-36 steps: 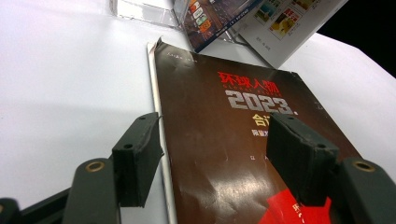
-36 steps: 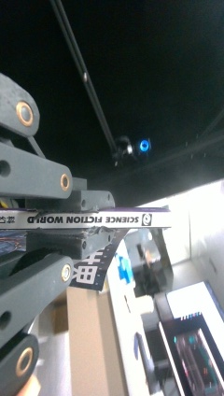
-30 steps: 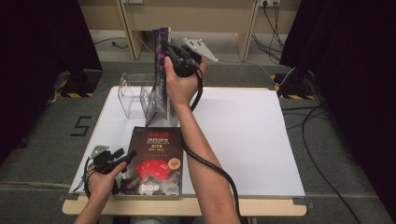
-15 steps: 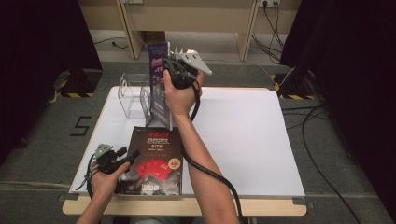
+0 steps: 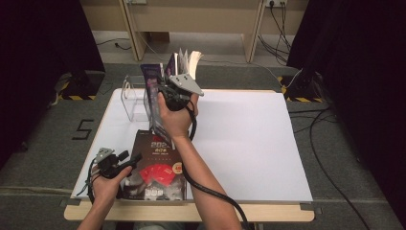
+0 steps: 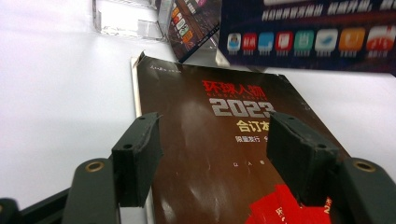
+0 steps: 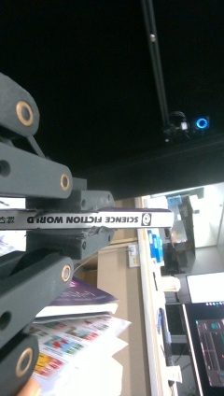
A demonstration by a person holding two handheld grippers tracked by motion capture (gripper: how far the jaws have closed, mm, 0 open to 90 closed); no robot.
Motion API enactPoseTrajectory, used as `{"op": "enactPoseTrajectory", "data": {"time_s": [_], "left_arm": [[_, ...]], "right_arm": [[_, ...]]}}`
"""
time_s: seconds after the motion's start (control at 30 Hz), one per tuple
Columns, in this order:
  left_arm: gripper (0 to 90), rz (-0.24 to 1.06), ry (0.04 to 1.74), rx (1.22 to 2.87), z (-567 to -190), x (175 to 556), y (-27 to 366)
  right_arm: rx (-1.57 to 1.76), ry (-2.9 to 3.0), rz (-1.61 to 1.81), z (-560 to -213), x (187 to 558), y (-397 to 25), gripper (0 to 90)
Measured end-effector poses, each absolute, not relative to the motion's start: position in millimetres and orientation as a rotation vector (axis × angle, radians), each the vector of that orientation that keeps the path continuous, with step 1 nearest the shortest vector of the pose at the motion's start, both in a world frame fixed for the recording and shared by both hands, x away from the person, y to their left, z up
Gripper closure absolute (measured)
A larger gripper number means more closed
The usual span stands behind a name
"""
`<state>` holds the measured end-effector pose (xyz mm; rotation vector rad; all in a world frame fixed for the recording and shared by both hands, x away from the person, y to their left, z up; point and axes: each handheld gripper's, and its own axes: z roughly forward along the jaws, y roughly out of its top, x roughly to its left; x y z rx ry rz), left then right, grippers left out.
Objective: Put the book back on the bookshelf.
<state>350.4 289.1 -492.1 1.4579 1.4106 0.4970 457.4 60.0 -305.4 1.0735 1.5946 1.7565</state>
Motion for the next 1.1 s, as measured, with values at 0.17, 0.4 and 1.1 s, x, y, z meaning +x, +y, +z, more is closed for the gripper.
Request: {"op": "enactPoseTrajectory", "data": {"time_s": [0.17, 0.4, 1.1], "left_arm": [[34.5, 0.499, 1.408, 1.458, -491.2, 350.3, 289.0], [34.4, 0.505, 1.401, 1.461, -489.7, 350.0, 288.0], [34.6, 0.499, 1.415, 1.452, -492.4, 351.8, 287.5]], "right_arm": [[1.055, 1.65, 1.702, -317.4, 448.5, 61.2, 82.8], [1.074, 1.686, 1.674, -320.8, 441.0, 48.2, 82.5], [1.327, 2.101, 1.503, -343.4, 467.5, 19.6, 71.8]]}}
